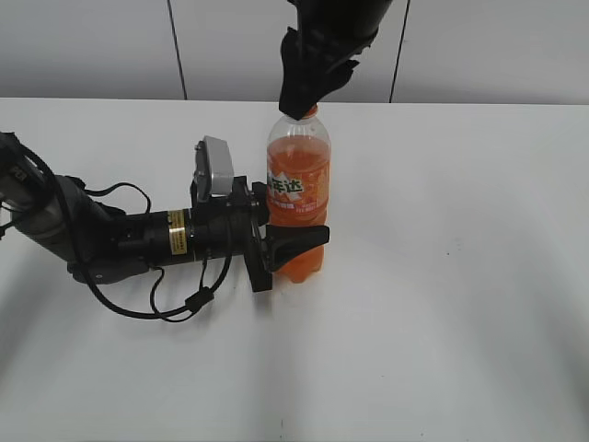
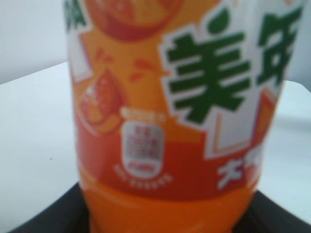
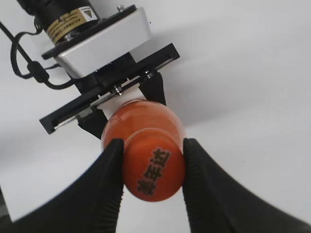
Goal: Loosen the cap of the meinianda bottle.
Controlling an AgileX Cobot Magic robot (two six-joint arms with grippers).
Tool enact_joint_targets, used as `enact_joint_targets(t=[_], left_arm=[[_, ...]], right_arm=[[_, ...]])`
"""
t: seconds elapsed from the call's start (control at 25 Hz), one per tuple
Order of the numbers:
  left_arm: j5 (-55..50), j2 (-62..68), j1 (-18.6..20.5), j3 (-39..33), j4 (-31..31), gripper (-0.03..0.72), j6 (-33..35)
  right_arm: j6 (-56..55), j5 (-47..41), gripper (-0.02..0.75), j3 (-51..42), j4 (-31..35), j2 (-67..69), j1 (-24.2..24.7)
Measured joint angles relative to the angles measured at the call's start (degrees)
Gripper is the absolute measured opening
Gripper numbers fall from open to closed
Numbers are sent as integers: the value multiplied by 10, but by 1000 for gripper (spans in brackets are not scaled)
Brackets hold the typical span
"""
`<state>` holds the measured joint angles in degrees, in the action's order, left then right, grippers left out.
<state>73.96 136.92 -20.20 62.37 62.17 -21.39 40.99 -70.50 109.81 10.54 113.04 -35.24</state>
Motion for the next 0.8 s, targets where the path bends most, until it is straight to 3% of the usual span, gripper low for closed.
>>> enact_joint_targets(t=[0.8], left_arm=[[0, 0, 0, 0, 0, 389, -1]], right_arm=[[397, 2, 272, 2, 0, 0, 0]])
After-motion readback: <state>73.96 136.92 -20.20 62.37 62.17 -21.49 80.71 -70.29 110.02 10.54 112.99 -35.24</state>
